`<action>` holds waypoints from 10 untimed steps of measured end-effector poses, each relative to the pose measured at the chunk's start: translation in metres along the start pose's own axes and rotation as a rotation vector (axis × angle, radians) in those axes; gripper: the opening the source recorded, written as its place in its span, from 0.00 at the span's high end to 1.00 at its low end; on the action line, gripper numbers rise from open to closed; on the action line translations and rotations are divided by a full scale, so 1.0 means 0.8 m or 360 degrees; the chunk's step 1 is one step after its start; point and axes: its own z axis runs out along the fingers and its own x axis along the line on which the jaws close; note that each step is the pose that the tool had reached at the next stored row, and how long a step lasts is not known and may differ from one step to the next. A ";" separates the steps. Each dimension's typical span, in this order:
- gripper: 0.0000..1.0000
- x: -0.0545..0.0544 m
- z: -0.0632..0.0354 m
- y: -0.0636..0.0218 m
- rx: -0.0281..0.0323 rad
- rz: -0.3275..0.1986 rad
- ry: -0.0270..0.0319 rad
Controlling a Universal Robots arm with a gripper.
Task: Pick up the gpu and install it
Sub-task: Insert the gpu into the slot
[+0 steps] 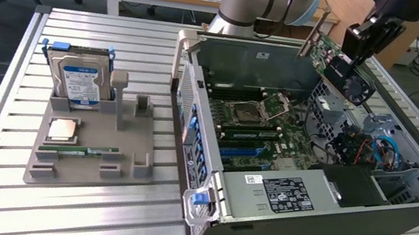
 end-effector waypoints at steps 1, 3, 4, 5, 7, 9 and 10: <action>0.74 0.000 0.000 0.000 0.00001 0.0000 0.00000; 0.74 0.000 0.000 0.000 0.00000 0.0000 0.00000; 0.74 0.000 0.000 0.000 0.00000 0.0000 0.00000; 0.74 0.000 0.000 0.000 0.00000 -0.0001 0.00000; 0.74 0.000 0.000 0.000 -0.00004 -0.0016 0.00007; 0.74 0.000 0.000 0.000 -0.00011 -0.0046 0.00021; 0.74 0.000 0.000 0.000 -0.00016 -0.0065 0.00028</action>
